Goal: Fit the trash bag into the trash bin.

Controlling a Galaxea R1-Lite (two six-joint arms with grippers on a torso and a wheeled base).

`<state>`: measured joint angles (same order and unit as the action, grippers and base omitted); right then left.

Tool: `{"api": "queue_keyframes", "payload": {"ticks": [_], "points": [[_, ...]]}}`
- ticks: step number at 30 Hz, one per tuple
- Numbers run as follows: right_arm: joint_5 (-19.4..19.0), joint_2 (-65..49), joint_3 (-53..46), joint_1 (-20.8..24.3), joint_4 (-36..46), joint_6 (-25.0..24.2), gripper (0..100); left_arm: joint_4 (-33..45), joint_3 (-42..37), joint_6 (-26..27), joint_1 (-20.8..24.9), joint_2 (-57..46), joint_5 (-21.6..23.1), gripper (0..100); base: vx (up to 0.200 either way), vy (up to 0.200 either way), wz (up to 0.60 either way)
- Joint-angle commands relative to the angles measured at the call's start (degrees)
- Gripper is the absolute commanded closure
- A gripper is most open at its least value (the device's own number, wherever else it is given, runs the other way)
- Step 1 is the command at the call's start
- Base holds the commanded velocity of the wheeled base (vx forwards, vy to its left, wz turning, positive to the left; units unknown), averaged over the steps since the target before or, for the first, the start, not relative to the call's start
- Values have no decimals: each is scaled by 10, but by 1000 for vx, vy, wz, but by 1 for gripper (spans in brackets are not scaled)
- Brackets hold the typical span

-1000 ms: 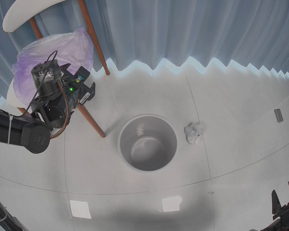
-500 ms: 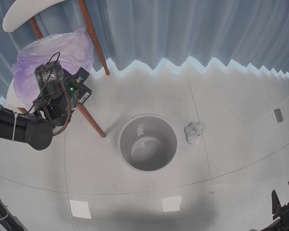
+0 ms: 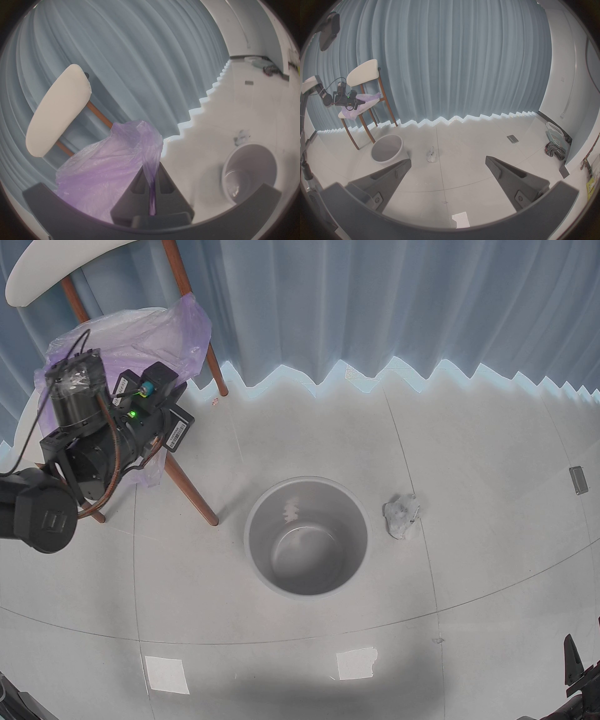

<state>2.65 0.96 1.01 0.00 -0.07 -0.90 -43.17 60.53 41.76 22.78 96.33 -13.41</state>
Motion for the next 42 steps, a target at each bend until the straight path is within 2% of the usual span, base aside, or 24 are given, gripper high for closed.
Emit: {"api": "queue_keyframes", "payload": {"ticks": [1,6,7,8,9,12,14,20,23,27,31,38,42], "points": [[0,-10,-10,0,0,0,0,51,-41,-41,-9,-90,50,100,0,0,0],[0,-10,-10,0,0,0,0,105,-77,-108,-17,-138,99,100,0,0,0],[0,-10,-10,0,0,0,0,114,-87,-124,-18,-151,123,100,0,0,0],[0,-10,-10,0,0,0,0,115,-88,-125,-18,-152,124,100,0,0,0],[0,-10,-10,0,0,-1,0,120,-90,-136,-19,-163,152,100,0,0,0],[0,-10,-10,0,0,-1,0,121,-97,-146,-19,-170,182,100,0,0,0],[0,-10,-10,0,0,0,0,121,-116,-165,-18,-180,219,100,0,0,0],[0,-10,-10,0,0,-1,0,114,-214,-201,-5,-212,285,100,0,0,0],[0,-10,-10,0,0,0,0,114,-244,-201,-5,-222,296,100,0,0,0],[0,-10,-10,0,0,0,0,114,-242,-212,-3,-225,299,100,0,0,0],[0,-10,-10,0,0,-1,0,114,-222,-254,13,-230,298,100,0,0,0],[0,-10,-10,0,0,-1,0,114,-218,-266,35,-230,298,100,0,0,0],[0,-10,-10,0,0,0,0,114,-183,-297,38,-224,300,100,0,0,0]]}}
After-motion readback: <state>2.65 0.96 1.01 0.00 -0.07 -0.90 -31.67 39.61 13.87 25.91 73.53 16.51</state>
